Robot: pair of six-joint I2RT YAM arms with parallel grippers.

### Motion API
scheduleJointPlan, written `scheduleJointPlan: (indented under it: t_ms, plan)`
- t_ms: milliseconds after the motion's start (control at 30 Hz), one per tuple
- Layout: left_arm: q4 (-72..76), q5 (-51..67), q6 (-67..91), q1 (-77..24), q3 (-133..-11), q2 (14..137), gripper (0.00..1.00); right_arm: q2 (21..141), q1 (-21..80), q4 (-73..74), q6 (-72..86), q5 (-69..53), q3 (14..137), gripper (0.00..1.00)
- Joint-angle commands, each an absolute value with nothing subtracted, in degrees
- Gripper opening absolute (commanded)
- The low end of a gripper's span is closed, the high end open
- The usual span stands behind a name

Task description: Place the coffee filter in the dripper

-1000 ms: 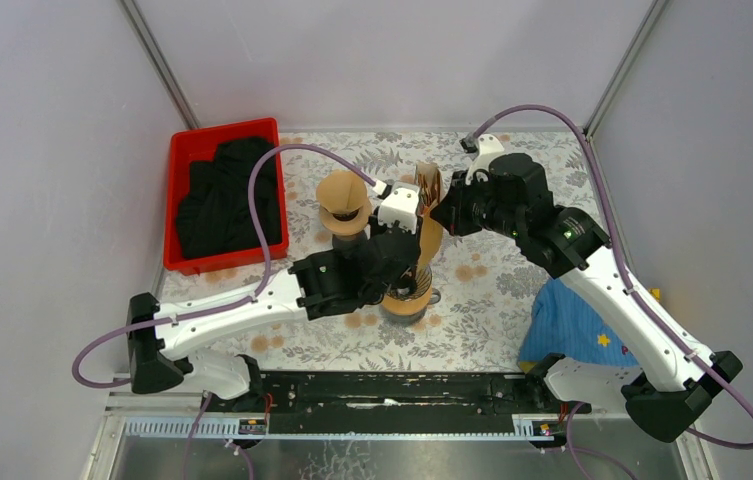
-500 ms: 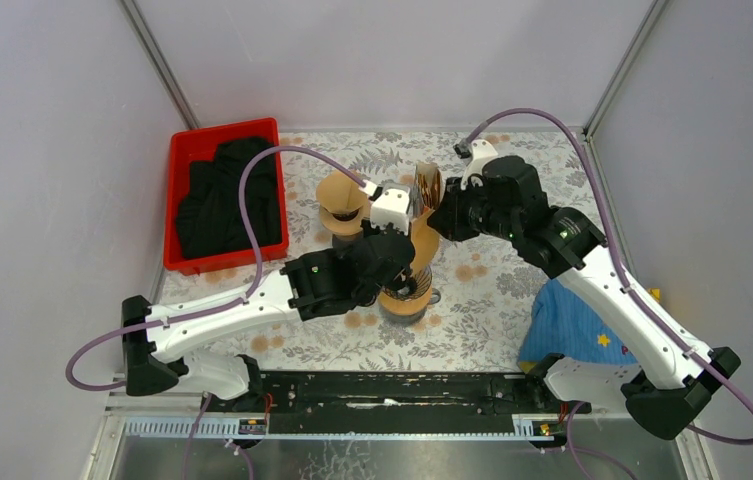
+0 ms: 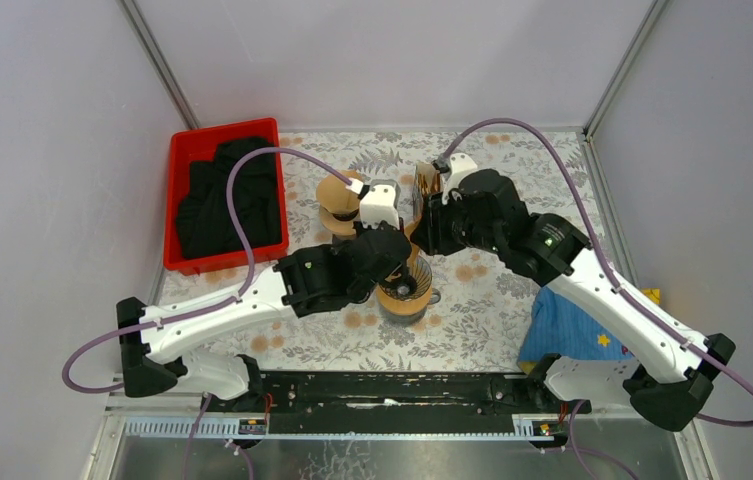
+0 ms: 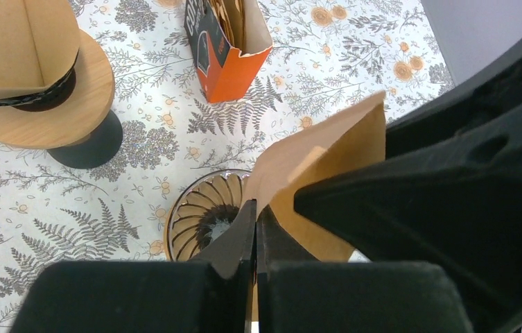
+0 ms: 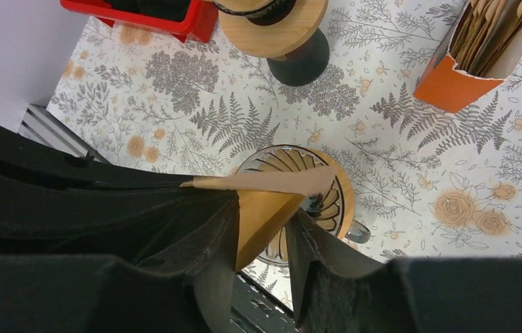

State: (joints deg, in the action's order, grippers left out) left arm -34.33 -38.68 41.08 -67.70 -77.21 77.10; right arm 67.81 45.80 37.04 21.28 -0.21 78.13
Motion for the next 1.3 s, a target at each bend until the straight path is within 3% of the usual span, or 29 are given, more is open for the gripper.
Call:
scheduleJointPlan:
  t_ms: [0, 400, 500, 633, 867, 967, 1267]
  plan:
    - [-37.2, -37.5, 45.2, -66.4, -79.7, 77.9, 0.0, 68.9, 49.0, 37.1, 23.2, 6.7, 77.8, 0.38]
    - [-38.5, -34.8, 47.6, -65.1, -79.6, 78.0, 0.0, 69.4, 53.0, 38.3, 25.8, 12.9, 75.8, 0.48]
    - [-39.5, -34.2, 47.9, -64.8, -79.5, 77.7, 0.0, 69.6, 53.3, 39.3, 25.9, 13.1, 75.9, 0.42]
    - [-41.5, -33.9, 48.4, -64.1, -79.4, 76.9, 0.0, 69.8, 53.3, 41.3, 25.9, 13.0, 76.4, 0.27]
    - [-44.8, -30.4, 47.5, -62.3, -79.6, 77.4, 0.0, 71.5, 53.3, 45.4, 24.9, 11.4, 78.4, 0.17]
    - [-46.2, -29.2, 47.1, -62.0, -79.8, 77.7, 0.0, 72.0, 53.3, 46.1, 24.5, 9.9, 78.7, 0.08]
    - [-49.7, -25.0, 45.6, -60.3, -80.1, 78.6, 0.0, 74.3, 53.3, 49.3, 22.4, 7.9, 80.4, 0.06]
